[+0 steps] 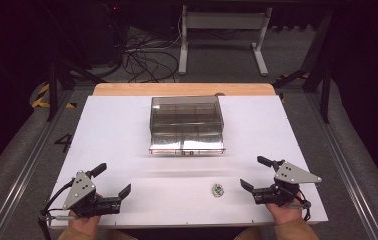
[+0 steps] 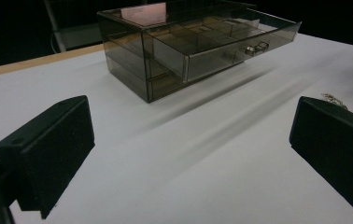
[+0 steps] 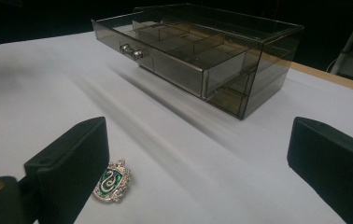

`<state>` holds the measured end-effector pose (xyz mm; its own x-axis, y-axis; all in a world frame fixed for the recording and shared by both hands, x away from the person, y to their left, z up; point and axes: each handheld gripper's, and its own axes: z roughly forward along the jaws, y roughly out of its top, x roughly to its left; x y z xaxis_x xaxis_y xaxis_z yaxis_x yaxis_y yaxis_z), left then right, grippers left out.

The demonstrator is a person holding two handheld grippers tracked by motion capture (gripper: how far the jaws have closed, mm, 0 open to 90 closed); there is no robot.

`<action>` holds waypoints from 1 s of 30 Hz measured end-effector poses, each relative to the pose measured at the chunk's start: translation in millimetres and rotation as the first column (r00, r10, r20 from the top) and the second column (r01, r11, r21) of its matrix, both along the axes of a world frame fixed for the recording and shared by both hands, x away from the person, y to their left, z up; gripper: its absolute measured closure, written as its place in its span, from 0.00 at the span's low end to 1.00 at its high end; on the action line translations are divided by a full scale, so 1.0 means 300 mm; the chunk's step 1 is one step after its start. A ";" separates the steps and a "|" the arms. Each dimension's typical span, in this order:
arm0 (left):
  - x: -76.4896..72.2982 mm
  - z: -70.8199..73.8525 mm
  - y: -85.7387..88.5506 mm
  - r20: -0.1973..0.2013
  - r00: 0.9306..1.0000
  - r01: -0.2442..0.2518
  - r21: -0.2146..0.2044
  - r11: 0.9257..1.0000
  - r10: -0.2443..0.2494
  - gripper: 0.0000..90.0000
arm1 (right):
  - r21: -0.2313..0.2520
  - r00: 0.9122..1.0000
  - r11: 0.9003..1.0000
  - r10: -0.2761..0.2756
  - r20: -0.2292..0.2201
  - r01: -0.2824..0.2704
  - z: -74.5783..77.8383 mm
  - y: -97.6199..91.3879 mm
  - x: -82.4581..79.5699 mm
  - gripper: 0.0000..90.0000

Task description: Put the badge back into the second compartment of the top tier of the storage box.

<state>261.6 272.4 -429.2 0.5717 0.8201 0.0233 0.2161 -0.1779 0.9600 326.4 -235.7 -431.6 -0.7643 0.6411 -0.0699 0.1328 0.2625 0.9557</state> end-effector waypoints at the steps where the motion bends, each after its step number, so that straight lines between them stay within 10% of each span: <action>1: -0.001 0.000 0.000 0.001 1.000 0.000 0.000 1.000 0.000 0.01 | 0.001 1.000 1.000 0.001 -0.002 -0.001 0.000 -0.001 0.001 0.07; 30: 0.000 0.002 -0.005 0.004 1.000 -0.002 0.014 1.000 0.002 0.02 | -0.024 1.000 1.000 -0.001 -0.025 0.001 0.014 0.007 0.001 0.11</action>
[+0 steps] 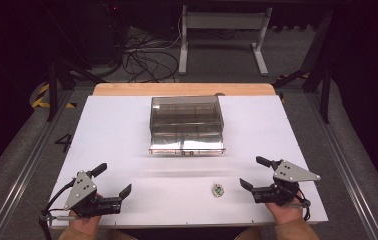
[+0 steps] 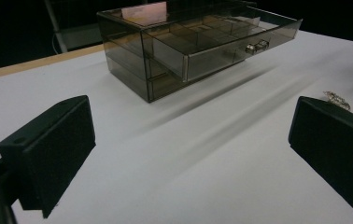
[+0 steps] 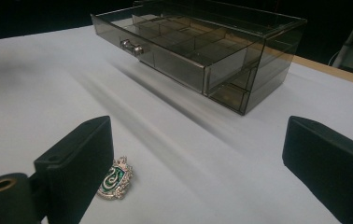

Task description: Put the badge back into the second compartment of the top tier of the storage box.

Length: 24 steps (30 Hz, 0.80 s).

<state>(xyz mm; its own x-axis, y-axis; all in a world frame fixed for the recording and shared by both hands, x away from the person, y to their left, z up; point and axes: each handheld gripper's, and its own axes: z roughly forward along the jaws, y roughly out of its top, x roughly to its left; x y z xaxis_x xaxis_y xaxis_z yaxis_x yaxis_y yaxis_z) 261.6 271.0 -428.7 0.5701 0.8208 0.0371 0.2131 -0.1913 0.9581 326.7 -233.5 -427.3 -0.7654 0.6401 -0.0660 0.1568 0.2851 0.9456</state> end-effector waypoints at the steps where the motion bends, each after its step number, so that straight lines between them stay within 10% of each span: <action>1: 0.000 0.000 0.000 0.000 1.000 0.000 0.000 1.000 0.000 0.02 | 0.000 1.000 1.000 0.000 0.000 0.000 0.000 0.000 0.000 0.11; 24: -0.001 0.000 -0.004 -0.003 1.000 0.004 0.009 1.000 -0.004 0.02 | -0.027 0.994 0.994 0.100 -0.048 -0.101 0.049 0.120 0.020 0.13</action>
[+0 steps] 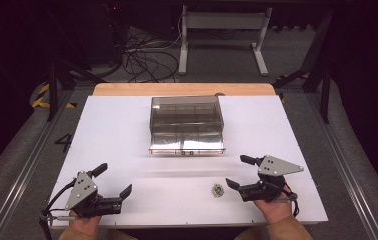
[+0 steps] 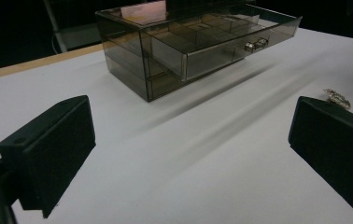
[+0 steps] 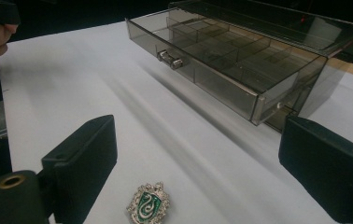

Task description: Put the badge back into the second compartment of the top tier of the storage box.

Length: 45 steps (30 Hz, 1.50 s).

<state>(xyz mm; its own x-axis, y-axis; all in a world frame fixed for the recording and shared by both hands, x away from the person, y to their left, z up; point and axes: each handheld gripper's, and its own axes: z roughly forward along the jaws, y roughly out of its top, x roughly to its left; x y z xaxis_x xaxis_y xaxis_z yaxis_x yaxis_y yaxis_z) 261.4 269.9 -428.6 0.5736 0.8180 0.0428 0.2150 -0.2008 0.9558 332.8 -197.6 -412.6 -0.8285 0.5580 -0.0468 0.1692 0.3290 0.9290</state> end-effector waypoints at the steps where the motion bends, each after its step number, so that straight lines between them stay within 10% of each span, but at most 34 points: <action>1: 0.000 0.000 0.000 -0.001 1.000 0.001 0.000 1.000 -0.001 0.02 | -0.001 1.000 1.000 0.003 -0.002 -0.003 0.001 0.005 0.001 0.13; 45: -0.003 0.002 -0.001 0.009 1.000 -0.004 0.005 1.000 0.004 0.02 | -0.022 0.990 0.998 0.058 -0.126 -0.061 0.006 0.160 0.022 0.16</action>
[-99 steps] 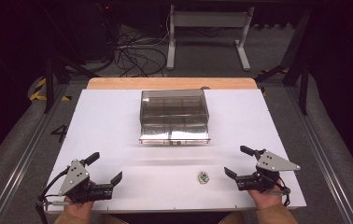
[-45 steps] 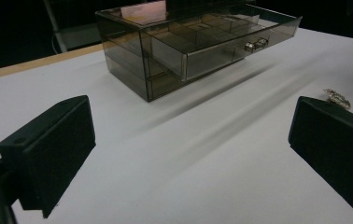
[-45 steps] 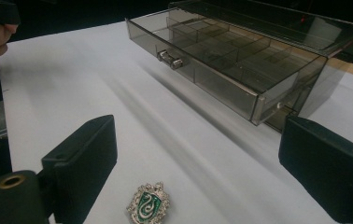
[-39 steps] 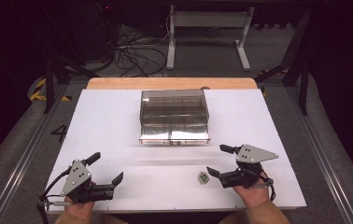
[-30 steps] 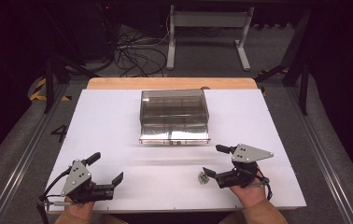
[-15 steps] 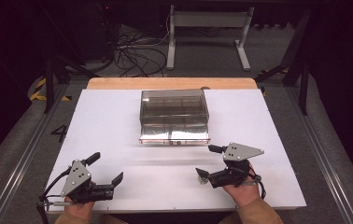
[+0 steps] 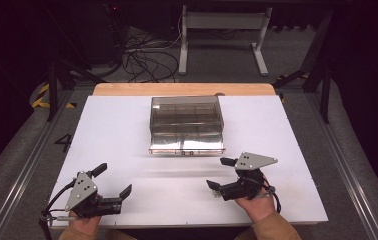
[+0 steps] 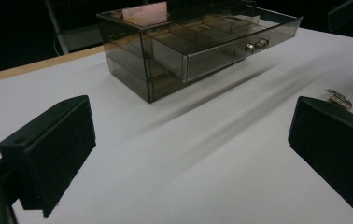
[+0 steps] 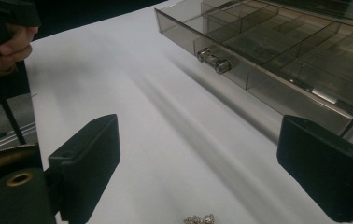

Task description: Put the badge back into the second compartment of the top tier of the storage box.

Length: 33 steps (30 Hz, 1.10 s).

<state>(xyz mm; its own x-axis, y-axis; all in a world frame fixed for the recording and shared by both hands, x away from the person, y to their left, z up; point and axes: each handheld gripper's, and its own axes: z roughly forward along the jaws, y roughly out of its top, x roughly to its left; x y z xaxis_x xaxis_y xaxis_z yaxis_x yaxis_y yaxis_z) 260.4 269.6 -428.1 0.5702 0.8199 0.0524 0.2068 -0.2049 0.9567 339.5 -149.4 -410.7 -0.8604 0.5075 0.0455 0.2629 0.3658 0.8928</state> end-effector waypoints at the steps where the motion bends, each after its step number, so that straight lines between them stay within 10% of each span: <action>1: 0.000 0.000 0.000 0.000 1.000 -0.001 0.001 1.000 0.001 0.02 | -0.002 1.000 1.000 -0.007 0.005 0.007 0.000 0.001 -0.003 0.17; 16: -0.001 0.000 0.002 0.004 1.000 -0.004 -0.004 1.000 0.004 0.02 | -0.070 0.997 0.995 -0.075 0.002 0.075 -0.028 0.021 -0.020 0.28; 33: -0.002 0.001 0.004 0.005 1.000 -0.002 -0.003 1.000 0.002 0.02 | -0.177 0.983 0.976 -0.150 -0.105 0.130 -0.076 0.040 -0.014 0.35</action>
<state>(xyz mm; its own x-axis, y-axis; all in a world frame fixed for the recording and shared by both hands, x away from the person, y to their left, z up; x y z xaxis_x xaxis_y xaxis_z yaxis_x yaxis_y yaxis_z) 259.7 270.7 -427.8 0.5681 0.8213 0.0528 0.2020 -0.2013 0.9585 335.2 -137.5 -433.6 -0.7744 0.6311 0.0444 0.4207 0.4612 0.7813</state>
